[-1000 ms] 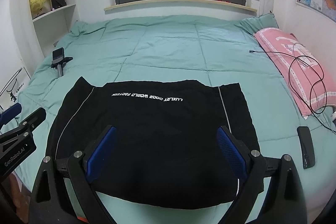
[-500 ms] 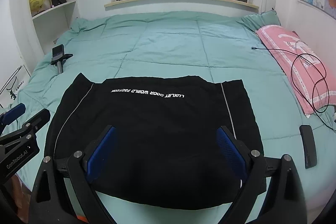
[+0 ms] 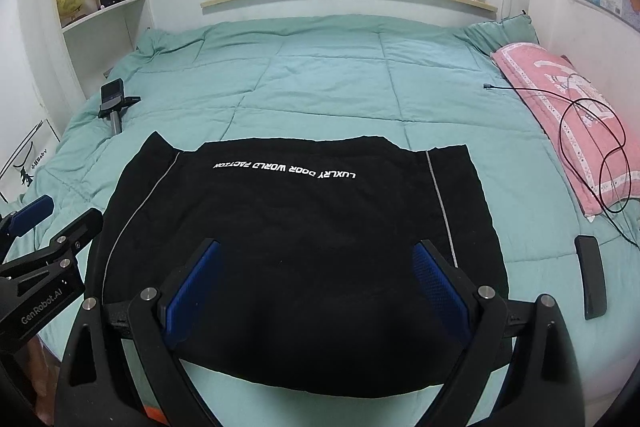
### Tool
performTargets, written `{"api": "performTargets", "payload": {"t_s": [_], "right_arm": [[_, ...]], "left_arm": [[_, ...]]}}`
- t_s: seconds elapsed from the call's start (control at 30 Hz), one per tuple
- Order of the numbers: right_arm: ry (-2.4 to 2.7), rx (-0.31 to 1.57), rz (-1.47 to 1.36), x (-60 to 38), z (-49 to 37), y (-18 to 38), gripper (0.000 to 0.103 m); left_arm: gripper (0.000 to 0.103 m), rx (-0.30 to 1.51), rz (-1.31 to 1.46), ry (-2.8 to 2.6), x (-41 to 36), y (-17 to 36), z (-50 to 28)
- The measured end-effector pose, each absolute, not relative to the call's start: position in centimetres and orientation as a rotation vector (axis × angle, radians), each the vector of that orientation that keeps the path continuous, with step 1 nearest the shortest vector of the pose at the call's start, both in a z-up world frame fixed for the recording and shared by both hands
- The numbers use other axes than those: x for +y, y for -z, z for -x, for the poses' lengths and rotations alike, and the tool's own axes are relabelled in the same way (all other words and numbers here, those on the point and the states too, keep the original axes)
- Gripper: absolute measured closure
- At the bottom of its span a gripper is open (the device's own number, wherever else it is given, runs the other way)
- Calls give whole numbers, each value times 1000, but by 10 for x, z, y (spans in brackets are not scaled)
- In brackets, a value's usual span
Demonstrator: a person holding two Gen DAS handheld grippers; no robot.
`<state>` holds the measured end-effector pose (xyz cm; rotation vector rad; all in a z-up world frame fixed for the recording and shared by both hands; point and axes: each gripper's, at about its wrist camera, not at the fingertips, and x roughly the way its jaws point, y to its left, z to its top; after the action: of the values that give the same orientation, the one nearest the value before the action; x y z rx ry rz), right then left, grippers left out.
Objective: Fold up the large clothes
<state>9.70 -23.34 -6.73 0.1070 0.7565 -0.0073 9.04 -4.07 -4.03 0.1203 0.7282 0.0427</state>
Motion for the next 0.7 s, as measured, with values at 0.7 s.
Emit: {"api": "performTargets", "payload": {"t_s": [0.7], "right_arm": [[-10,778,-122,-235,-101,72,6]], "left_arm": [[25,737,-144,-23,-50,41,-93]]}}
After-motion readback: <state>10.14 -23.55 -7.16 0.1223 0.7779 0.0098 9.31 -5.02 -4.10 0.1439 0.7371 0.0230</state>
